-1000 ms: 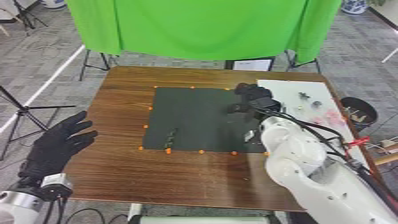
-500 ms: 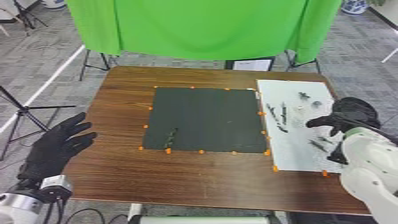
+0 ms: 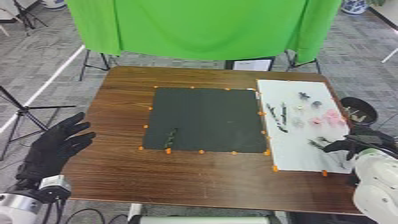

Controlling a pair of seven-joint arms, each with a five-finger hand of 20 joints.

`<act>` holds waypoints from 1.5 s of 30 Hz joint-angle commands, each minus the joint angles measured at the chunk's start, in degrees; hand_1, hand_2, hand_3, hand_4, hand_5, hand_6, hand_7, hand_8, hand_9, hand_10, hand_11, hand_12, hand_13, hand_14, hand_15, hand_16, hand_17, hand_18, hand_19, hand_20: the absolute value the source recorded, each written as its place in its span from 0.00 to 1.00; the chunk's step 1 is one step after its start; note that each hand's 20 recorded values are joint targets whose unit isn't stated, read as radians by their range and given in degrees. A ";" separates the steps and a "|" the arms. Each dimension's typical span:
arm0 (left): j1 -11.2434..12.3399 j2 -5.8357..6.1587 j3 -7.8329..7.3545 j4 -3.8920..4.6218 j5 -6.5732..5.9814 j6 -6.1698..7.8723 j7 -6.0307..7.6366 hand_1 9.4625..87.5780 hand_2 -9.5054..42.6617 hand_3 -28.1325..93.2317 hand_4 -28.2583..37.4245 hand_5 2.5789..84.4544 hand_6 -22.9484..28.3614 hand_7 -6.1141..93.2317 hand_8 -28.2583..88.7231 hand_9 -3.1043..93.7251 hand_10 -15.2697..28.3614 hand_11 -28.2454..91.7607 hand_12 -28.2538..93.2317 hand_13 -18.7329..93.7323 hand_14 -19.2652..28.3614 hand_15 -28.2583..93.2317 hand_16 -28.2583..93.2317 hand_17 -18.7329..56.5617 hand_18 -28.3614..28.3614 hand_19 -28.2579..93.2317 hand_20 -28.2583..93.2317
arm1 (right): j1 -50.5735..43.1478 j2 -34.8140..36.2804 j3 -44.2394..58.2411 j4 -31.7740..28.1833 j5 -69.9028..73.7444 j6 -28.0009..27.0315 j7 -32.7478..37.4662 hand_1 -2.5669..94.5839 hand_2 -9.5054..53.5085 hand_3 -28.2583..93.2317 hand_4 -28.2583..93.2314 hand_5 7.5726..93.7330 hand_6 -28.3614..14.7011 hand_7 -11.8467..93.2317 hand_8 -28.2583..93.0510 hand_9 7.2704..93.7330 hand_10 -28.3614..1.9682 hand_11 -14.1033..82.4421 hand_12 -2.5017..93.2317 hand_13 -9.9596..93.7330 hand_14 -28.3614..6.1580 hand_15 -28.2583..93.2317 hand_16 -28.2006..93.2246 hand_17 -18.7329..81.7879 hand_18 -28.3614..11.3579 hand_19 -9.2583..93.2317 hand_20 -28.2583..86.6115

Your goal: Arrange flowers

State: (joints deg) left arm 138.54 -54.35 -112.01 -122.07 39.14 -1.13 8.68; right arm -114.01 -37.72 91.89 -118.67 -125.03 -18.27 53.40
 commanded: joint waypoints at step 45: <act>1.07 -0.64 -0.27 -0.20 -0.12 0.12 -0.36 0.16 0.09 0.82 0.00 0.35 0.55 0.24 0.16 0.31 0.65 0.43 0.38 0.35 0.78 0.61 0.20 0.12 0.89 0.57 0.31 | 2.13 -0.50 0.51 -0.78 0.09 2.15 2.42 0.22 0.00 0.92 0.00 0.69 0.61 0.59 0.14 0.77 0.60 0.83 0.61 0.76 0.49 0.94 0.57 0.43 0.19 0.81 0.62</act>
State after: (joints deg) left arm 138.61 -54.62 -112.02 -122.08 39.12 -1.13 8.54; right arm -110.34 -38.24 90.27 -119.48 -125.48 -10.08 53.53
